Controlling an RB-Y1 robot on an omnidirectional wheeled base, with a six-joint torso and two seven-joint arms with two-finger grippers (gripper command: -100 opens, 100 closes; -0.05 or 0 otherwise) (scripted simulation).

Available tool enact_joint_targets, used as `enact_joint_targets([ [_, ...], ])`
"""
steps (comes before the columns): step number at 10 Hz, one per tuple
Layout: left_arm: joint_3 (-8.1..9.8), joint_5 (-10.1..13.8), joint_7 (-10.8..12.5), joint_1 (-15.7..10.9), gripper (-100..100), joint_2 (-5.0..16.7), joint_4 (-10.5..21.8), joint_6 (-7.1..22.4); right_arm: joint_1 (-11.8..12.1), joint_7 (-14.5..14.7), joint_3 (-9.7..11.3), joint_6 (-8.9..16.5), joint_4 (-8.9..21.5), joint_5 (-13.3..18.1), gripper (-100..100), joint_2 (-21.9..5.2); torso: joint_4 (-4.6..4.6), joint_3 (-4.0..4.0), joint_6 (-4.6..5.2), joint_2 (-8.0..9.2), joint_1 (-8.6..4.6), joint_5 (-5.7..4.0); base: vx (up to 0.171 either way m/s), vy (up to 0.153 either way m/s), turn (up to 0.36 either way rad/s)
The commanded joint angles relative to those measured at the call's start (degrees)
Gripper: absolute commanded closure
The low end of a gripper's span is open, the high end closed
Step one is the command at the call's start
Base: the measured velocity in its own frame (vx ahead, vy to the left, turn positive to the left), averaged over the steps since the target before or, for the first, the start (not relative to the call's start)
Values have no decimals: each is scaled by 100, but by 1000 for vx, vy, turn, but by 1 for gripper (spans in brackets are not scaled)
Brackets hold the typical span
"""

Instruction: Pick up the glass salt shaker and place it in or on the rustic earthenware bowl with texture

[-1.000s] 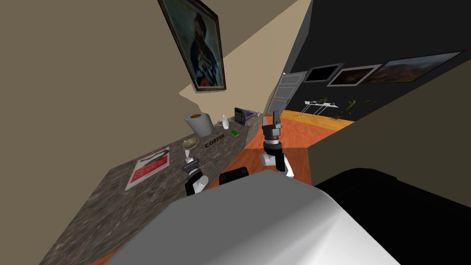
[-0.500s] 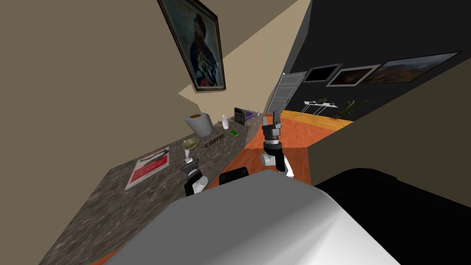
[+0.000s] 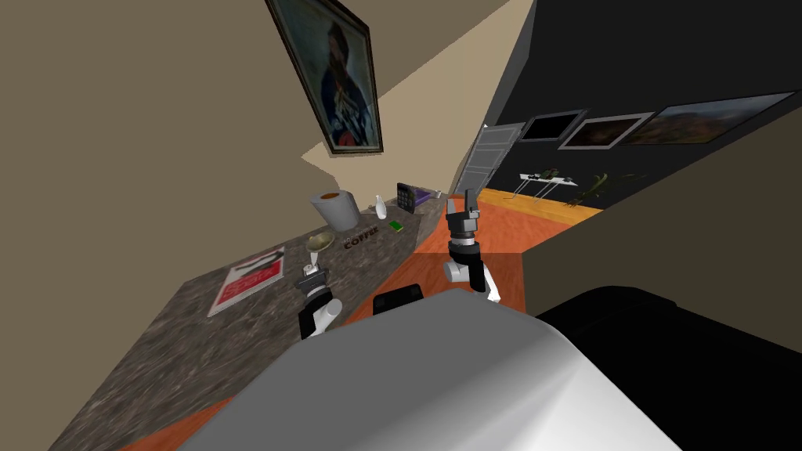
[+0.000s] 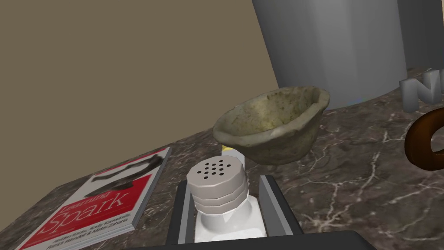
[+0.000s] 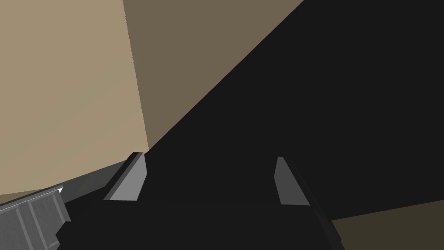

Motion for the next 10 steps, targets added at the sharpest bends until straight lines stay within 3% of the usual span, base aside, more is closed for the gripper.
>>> enact_joint_targets([
  [1, 120, 55, 66, -155, 100, 204, 66, 67, 0, 0, 0, 0, 0, 0, 0, 0, 0, 0, 0, 0, 0, 0, -58, -132, 51],
  [2, 303, 146, 95, -319, 100, 401, 37, 227, 0, 0, 0, 0, 0, 0, 0, 0, 1, 3, -3, 7, -4, 1, -96, -160, 111],
  [7, 785, 403, 154, -721, 100, 859, -36, 657, 0, 0, 0, 0, 0, 0, 0, 0, 11, 17, -6, 24, -17, -1, -71, -163, 61],
  [10, 1042, 557, 170, -915, 100, 1091, -74, 898, 0, 0, 0, 0, 0, 0, 0, 0, 11, 13, -6, 14, 2, 4, -33, -107, 46],
])
